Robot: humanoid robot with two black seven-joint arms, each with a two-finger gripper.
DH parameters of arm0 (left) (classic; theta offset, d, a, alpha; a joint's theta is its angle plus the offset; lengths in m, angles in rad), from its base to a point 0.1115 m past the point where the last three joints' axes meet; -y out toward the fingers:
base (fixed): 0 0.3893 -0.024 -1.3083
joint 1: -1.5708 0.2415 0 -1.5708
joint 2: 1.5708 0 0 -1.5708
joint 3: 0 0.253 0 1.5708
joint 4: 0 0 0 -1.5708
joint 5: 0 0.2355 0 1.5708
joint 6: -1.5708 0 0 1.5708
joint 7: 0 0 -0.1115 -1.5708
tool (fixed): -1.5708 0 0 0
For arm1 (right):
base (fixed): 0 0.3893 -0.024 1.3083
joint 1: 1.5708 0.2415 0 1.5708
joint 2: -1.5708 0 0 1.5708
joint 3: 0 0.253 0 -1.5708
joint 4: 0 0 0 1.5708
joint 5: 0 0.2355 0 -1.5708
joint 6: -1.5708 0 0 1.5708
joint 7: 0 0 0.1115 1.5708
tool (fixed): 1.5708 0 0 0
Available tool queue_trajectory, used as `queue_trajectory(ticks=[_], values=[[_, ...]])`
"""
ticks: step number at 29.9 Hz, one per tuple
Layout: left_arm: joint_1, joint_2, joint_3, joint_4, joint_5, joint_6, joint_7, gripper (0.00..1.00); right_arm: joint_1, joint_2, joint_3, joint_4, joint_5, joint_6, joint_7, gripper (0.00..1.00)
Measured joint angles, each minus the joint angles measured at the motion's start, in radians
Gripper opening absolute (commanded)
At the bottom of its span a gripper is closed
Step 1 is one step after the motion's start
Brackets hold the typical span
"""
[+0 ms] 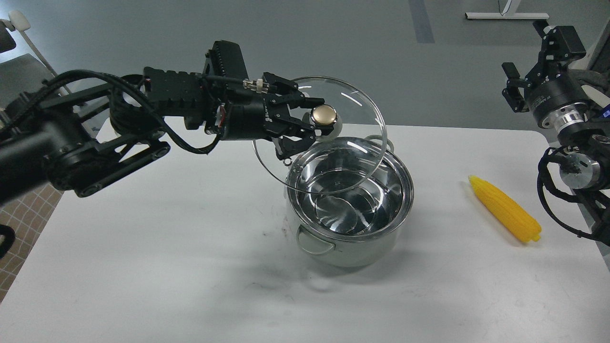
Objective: Open pot and put corn in
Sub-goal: 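Carry the glass lid beside the pot and set it on the table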
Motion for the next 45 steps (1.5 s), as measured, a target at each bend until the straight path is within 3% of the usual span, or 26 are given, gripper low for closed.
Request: queue_trajectory(ticks=[7, 15, 23, 30, 36, 45], values=[[0.021, 0.289, 0.006, 0.003, -0.08, 0.082, -0.005, 0.28, -0.002, -0.001, 0.0, 0.002, 0.0, 0.0, 0.0, 1.0], [0.245, 0.453, 0.01, 0.015, -0.197, 0.285, -0.005, 0.29, -0.01, 0.001, -0.002, 0.001, 0.0, 0.0, 0.0, 1.0], [0.466, 0.429, 0.011, 0.141, -0.238, 0.477, -0.005, 0.29, -0.018, 0.002, -0.002, 0.005, -0.001, 0.0, 0.0, 1.0], [0.612, 0.32, 0.012, 0.329, -0.237, 0.631, -0.005, 0.29, -0.024, 0.001, -0.002, 0.006, -0.002, 0.0, 0.0, 1.0], [0.665, 0.26, 0.015, 0.439, -0.236, 0.686, -0.005, 0.3, -0.024, 0.003, -0.001, 0.004, -0.002, 0.0, 0.0, 1.0], [0.697, 0.217, 0.015, 0.499, -0.238, 0.698, -0.005, 0.35, -0.025, 0.004, -0.001, 0.004, -0.002, 0.0, 0.0, 1.0]])
